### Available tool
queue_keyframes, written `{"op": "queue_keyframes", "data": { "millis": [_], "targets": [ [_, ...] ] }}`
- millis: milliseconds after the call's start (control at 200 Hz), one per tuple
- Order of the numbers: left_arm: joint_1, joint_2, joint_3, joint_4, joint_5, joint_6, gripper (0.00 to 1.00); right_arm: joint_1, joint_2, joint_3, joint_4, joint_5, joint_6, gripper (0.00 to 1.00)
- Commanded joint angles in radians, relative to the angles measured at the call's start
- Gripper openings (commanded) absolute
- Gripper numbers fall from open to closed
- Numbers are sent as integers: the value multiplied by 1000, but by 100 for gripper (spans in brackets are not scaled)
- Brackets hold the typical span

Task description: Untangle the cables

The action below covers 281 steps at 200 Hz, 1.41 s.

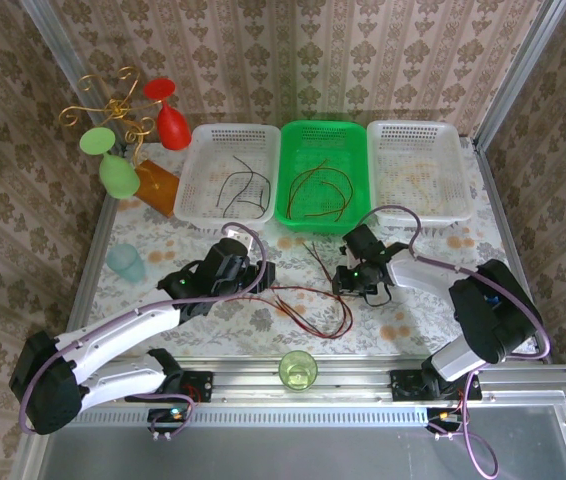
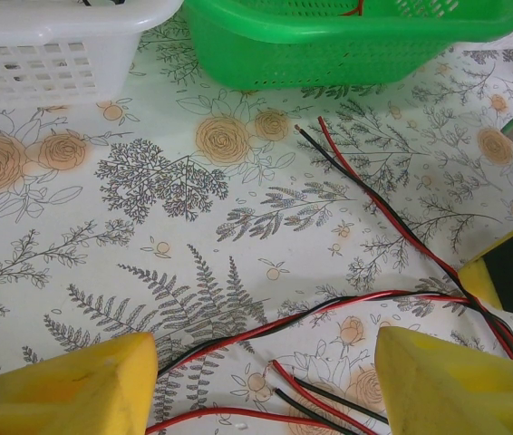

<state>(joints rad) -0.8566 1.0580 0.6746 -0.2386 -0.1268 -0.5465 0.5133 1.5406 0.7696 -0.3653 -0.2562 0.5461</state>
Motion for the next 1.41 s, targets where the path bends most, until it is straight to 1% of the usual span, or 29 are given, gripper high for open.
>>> {"op": "queue_keyframes", "data": {
  "millis": [0, 75, 150, 310, 440, 585, 700, 860, 955, 1005, 1210, 1400],
  "targets": [
    [7, -12, 4, -11, 9, -10, 65, 8, 29, 31, -16, -25, -18, 21],
    [7, -12, 6, -14, 11, -9, 65, 10, 35, 35, -19, -26, -19, 19],
    [8, -10, 6, -17, 10, -7, 65, 11, 36, 37, -21, -25, -21, 15],
    [12, -8, 12, -17, 16, -7, 65, 14, 15, 34, -23, -23, -26, 0],
    [15, -9, 27, -24, 22, -8, 65, 17, -37, 19, -15, -26, -35, 0],
    [36, -17, 51, -24, 49, -17, 66, 19, -140, -17, 11, -31, -51, 0],
    [69, -29, 66, -1, 96, -33, 66, 24, -255, -56, 56, -33, -83, 0],
    [117, -10, 109, 13, 151, -31, 65, 27, -370, -86, 100, -38, -128, 0],
    [125, 23, 150, 24, 197, -18, 65, 27, -434, -105, 143, -34, -152, 0],
    [125, 42, 164, 49, 240, -11, 65, 27, -461, -113, 167, -27, -162, 0],
    [122, 120, 225, 150, 386, -36, 64, 27, -561, -143, 335, -19, -148, 0],
    [111, 156, 267, 189, 421, -51, 63, 25, -597, -158, 514, -13, -97, 0]
  ]
}}
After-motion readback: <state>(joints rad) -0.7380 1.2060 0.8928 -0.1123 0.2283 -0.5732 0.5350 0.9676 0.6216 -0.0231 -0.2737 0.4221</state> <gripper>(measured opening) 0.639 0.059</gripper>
